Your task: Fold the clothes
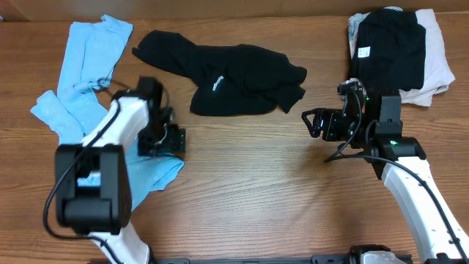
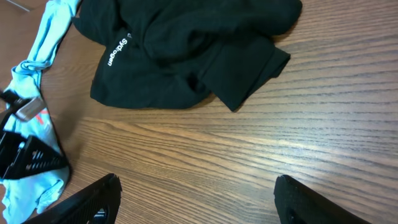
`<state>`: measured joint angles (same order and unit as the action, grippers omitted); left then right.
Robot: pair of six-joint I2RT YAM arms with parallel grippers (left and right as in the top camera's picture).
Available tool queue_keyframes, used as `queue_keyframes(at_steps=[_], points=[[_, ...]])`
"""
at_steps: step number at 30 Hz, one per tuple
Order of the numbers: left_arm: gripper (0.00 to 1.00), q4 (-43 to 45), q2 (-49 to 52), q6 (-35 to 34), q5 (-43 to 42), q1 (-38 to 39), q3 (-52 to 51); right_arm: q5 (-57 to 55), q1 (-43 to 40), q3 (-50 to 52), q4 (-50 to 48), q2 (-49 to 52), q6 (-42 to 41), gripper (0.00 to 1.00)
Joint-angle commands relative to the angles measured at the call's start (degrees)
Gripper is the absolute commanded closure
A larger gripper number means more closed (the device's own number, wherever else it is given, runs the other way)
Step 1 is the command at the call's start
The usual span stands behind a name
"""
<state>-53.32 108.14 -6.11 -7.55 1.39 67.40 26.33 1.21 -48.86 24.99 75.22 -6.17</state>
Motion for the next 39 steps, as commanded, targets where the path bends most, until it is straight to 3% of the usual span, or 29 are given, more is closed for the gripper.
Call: queue_keyframes(at_steps=[1, 6, 12, 19, 23, 29, 39], points=[[0.17, 2.4, -1.3, -1.9, 0.2, -4.5, -5.9, -0.3, -0.2, -1.5, -0.3, -0.3, -0.1, 0.18], [0.17, 8.9, -1.3, -3.6, -0.1, -14.3, -13.0, -0.2, -0.2, -1.5, 0.3, -0.3, -0.1, 0.17], [0.14, 14.3, -1.3, -1.2, 0.7, -27.3, -13.6, -0.2, -0.2, -1.5, 0.3, -0.3, -0.1, 0.17], [0.09, 26.8, -1.3, -0.3, 9.6, -35.5, -13.6, -0.2, -0.2, -1.5, -0.5, -0.3, -0.1, 0.17], [0.0, 33.6, -1.3, -0.3, 12.6, -36.9, -13.5, -0.2, -0.2, -1.5, -1.3, -0.3, -0.1, 0.17], [0.0, 29.5, -1.5, -0.3, 16.9, -36.2, -10.4, -0.2, -0.2, -1.5, -1.6, -0.3, -0.1, 0.17], [0.0, 18.3, -6.7, -0.3, 6.5, -27.4, 0.4, -0.2, -0.2, -1.5, -6.8, -0.3, -0.2, 0.19]])
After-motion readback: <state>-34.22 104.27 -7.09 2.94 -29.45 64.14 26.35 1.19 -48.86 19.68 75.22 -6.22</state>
